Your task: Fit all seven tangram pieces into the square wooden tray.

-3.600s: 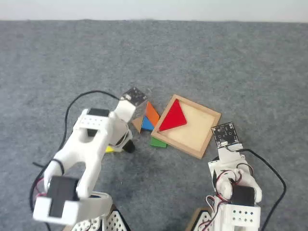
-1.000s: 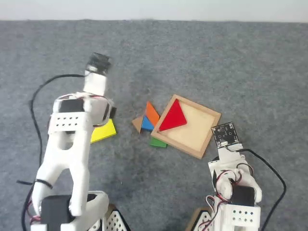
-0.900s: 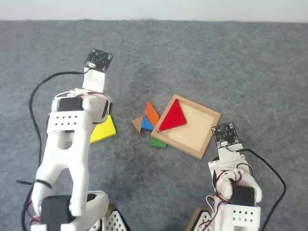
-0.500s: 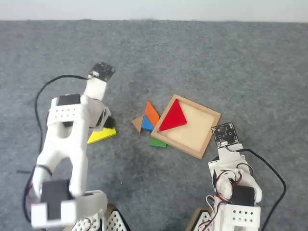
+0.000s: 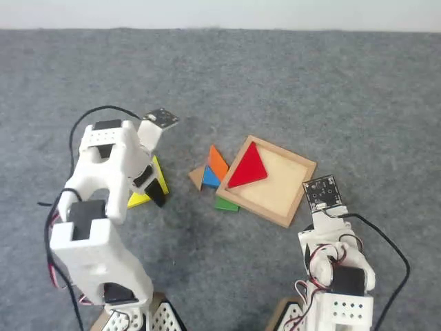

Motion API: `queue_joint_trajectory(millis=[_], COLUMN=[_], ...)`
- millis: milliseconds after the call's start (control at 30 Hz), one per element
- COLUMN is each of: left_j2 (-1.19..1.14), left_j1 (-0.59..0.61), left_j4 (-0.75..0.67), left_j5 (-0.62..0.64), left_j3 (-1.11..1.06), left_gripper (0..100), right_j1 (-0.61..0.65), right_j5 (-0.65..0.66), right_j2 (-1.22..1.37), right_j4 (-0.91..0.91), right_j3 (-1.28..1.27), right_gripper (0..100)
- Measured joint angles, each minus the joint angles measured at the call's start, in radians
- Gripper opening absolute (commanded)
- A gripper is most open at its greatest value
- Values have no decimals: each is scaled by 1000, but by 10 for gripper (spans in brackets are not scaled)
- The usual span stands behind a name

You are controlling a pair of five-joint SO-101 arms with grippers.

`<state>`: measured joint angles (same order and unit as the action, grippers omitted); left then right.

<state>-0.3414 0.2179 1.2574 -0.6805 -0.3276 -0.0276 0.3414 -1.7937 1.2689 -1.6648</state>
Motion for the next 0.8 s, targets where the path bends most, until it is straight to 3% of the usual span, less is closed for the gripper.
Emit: queue_joint_trajectory(millis=[600,800], left_j2=[0,153], left_j1=[-123,-114], left_j4=[5,-150], left_j5=[130,169], left_j3=[5,-129], left_gripper=[51,39], right_j1=[0,0], right_j5=[0,0], right_j2=[0,0], right_j4=[0,0], right_j3=[0,0], right_gripper=[8,8])
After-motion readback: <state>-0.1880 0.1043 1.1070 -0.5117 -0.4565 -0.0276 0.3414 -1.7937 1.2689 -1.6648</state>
